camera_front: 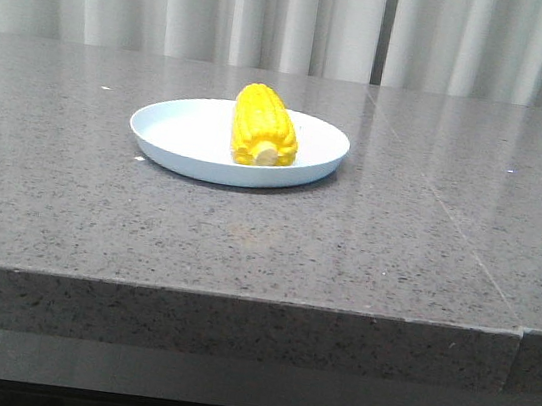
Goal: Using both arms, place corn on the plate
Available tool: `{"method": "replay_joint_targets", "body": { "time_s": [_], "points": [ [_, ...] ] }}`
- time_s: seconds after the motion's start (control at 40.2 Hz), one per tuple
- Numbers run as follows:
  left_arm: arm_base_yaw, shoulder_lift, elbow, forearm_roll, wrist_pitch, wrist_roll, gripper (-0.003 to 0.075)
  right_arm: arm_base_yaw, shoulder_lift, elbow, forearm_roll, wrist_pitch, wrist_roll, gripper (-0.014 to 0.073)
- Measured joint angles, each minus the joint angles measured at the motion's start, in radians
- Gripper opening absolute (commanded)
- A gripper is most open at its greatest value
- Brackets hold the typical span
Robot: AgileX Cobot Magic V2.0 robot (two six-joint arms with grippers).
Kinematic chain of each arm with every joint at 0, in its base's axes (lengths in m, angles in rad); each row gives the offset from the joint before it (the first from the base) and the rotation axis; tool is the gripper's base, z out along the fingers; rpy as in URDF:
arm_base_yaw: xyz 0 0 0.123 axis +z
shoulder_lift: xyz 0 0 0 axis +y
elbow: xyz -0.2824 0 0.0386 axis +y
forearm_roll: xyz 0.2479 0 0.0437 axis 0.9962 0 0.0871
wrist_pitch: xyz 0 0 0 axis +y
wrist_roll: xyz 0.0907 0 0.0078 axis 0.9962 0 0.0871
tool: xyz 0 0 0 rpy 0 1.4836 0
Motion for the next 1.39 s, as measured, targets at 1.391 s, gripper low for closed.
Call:
{"method": "replay_joint_targets", "body": {
  "time_s": [1.391],
  "points": [
    [0.098,-0.045,0.313,-0.049,-0.235,0.02,-0.002,-0.001,0.0,0.0,0.0,-0.001,-0.001,-0.0091]
  ]
}}
